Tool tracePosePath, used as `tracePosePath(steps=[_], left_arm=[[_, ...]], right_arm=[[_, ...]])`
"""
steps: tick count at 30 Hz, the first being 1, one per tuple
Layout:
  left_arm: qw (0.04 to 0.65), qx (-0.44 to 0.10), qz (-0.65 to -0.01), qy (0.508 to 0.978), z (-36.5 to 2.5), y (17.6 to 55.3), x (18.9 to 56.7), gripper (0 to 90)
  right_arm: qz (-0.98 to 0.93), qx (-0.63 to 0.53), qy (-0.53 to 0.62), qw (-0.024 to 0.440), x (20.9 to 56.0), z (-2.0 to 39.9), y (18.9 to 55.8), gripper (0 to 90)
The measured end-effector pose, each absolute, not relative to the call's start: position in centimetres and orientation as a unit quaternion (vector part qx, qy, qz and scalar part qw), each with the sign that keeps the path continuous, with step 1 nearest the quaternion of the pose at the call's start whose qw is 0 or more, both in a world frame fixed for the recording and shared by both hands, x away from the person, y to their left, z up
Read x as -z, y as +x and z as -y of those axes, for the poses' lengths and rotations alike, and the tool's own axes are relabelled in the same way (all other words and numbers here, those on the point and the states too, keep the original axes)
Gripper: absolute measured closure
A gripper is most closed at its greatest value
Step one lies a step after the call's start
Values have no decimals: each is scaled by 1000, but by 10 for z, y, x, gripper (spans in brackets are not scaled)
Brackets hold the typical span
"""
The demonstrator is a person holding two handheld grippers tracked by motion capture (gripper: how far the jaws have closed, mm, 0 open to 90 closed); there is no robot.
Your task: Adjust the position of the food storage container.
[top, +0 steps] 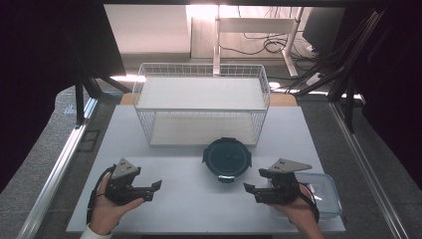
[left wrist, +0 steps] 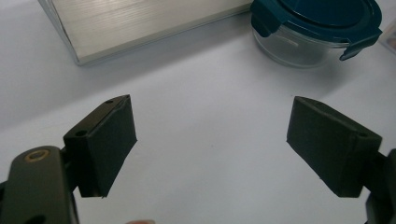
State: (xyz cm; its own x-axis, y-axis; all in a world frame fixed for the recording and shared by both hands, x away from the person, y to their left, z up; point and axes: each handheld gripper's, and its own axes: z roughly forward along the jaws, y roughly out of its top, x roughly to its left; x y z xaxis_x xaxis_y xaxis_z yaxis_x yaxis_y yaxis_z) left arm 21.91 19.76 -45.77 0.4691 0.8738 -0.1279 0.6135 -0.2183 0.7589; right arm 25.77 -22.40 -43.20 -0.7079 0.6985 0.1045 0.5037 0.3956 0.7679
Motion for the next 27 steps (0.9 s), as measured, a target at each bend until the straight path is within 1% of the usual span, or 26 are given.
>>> tracePosePath(steps=[7, 11, 12, 13, 14, 15, 18, 21, 24, 25, 26, 27], left_arm=[[384, -161, -493, 764, -201, 221, 460, 164], [381, -162, -494, 765, -199, 221, 460, 164], [381, -162, -494, 765, -199, 221, 460, 164], [378, -162, -492, 768, -197, 221, 461, 164], [378, -162, -492, 768, -197, 221, 461, 164], [375, -163, -490, 770, -197, 221, 461, 164], [375, -163, -490, 770, -197, 221, 461, 164], [373, -163, -490, 771, -197, 221, 461, 164], [372, -162, -491, 770, -196, 221, 462, 164], [371, -162, -491, 771, -196, 221, 462, 164], [370, -161, -492, 771, -196, 222, 463, 164], [369, -161, -491, 772, -196, 222, 463, 164]], right_arm=[[-818, -412, 382, 123, 426, 240, 261, 314], [-809, -411, 401, 127, 420, 252, 262, 373], [-809, -411, 401, 127, 420, 252, 262, 373], [-805, -408, 410, 131, 418, 259, 263, 401], [-805, -408, 410, 131, 418, 259, 263, 401], [-803, -400, 422, 135, 415, 267, 263, 432], [-801, -385, 435, 147, 412, 280, 264, 482], [-794, -379, 451, 151, 410, 294, 265, 530], [-788, -372, 466, 152, 410, 308, 267, 606], [-788, -372, 466, 152, 410, 308, 267, 606], [-785, -370, 474, 150, 410, 318, 268, 668], [-783, -368, 477, 151, 410, 322, 268, 699]])
